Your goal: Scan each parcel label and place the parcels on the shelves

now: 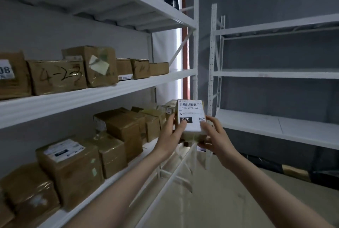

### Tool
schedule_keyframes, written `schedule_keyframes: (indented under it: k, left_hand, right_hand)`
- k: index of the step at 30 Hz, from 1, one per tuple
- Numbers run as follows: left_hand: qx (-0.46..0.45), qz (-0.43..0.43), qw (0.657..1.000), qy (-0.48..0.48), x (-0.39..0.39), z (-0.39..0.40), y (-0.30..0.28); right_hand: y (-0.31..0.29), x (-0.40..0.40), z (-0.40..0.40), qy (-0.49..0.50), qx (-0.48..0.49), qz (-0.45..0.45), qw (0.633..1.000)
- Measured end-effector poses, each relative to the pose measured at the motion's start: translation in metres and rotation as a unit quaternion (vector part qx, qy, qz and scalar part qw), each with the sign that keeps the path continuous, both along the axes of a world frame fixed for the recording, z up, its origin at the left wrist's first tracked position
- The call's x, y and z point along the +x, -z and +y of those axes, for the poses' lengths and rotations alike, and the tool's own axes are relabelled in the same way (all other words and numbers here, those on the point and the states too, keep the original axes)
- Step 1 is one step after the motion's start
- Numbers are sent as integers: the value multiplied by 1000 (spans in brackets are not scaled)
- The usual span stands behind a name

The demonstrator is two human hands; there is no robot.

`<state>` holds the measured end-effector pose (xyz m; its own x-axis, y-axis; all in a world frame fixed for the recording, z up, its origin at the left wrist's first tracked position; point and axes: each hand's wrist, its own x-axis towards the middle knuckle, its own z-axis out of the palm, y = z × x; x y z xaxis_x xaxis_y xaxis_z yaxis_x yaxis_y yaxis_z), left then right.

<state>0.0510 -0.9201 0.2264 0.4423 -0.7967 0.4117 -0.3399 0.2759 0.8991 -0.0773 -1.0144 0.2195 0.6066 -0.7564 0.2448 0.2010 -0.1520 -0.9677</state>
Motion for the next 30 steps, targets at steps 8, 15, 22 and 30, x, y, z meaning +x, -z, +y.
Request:
schedule_keyframes:
  k: [8, 15, 22, 30]
  left_hand:
    - [27, -119, 989, -86, 71, -133, -31]
    - [17, -230, 952, -203, 148, -243, -83]
    - [10, -304, 888, -344, 198, -312, -140]
    - [51, -336, 821, -459, 239, -333, -144]
  right_hand:
    - [-42, 67, -138, -55, -22, 9, 998]
    - [-104, 153, -271, -156, -68, 14, 985]
    - [-156, 222, -359, -222, -169, -4, 960]
    - [-149, 301, -394, -330, -89, -32, 939]
